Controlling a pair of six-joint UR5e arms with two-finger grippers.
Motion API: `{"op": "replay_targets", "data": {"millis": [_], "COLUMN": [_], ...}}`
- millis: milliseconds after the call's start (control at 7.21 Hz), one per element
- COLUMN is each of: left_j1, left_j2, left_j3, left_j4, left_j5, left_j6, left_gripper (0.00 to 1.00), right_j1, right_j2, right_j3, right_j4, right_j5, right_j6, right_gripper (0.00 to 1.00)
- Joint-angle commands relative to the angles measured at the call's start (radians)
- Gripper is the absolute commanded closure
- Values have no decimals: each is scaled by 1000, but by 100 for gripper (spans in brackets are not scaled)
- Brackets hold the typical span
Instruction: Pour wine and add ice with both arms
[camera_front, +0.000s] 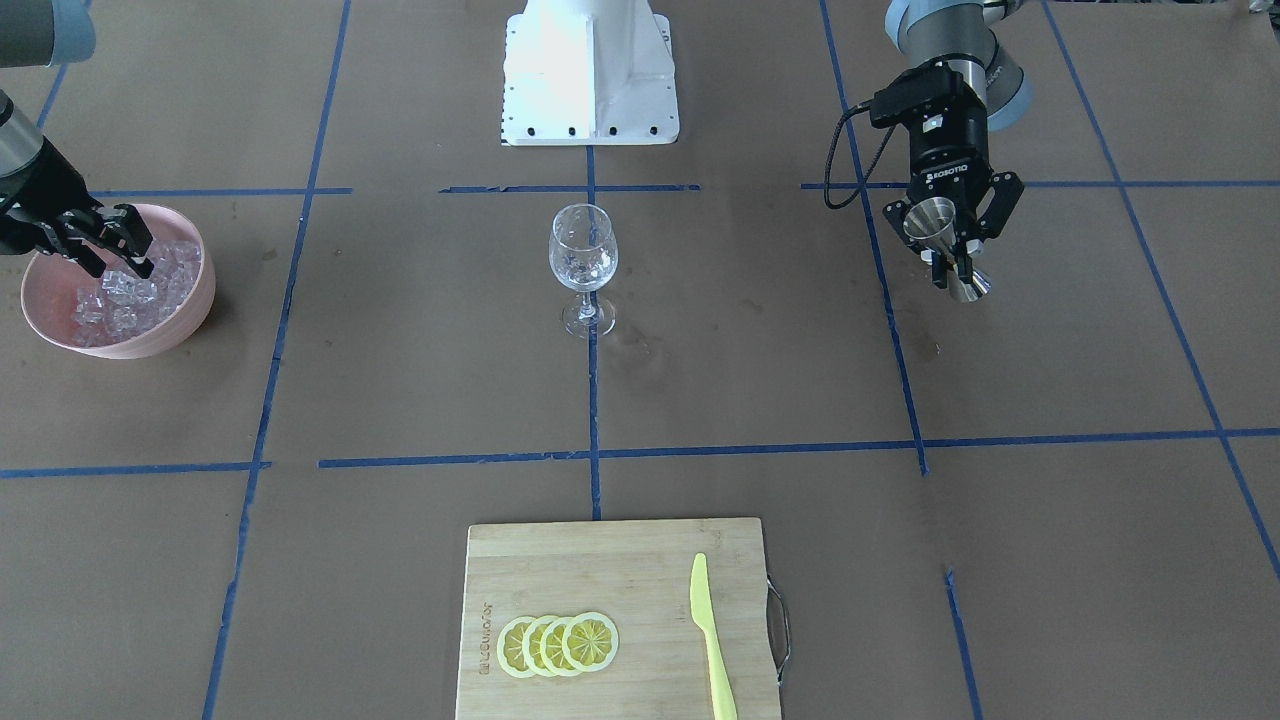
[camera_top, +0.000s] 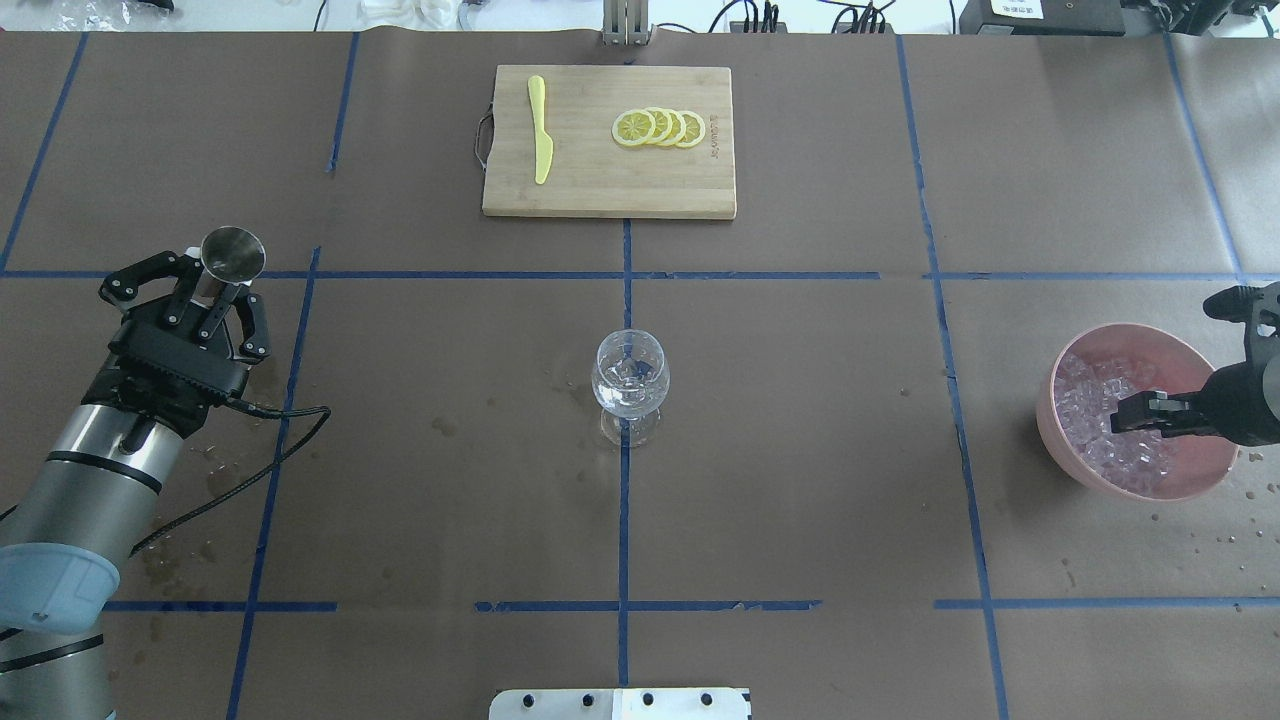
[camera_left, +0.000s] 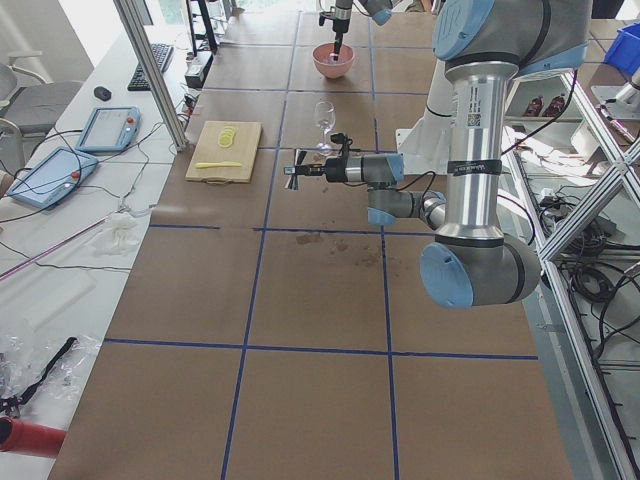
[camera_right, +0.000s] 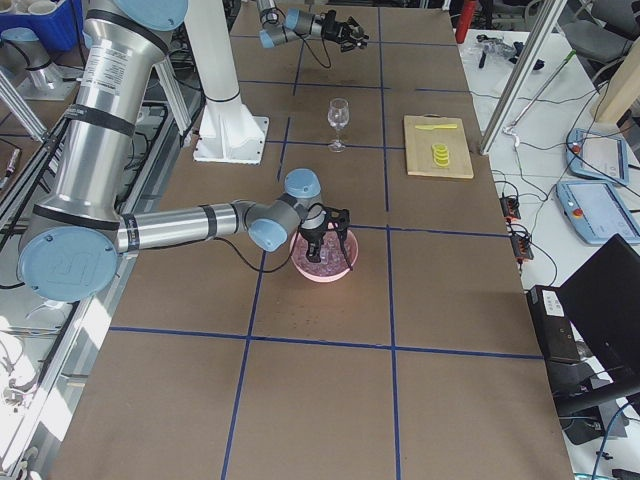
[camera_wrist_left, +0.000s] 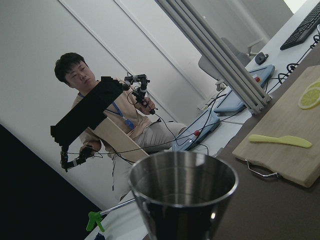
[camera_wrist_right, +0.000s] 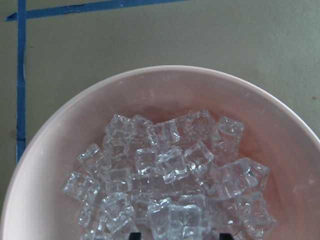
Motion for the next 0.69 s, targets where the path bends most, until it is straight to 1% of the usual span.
{"op": "replay_targets", "data": {"millis": [0, 277, 555], "left_j1": [0, 0, 1], "left_j2": [-1, -1, -1], "left_j3": [3, 9, 12], "left_j4": [0, 0, 0], "left_j5": [0, 2, 2], "left_j6": [0, 0, -2], "left_gripper": [100, 100, 100], "right_j1": [-1, -1, -1], "right_j2": [1, 7, 8], "right_j3": [-5, -11, -20], "right_j4": [-3, -4, -6], "right_j5": [-2, -4, -7], "right_j6": [-2, -3, -9], "right_gripper": [41, 42, 46]}}
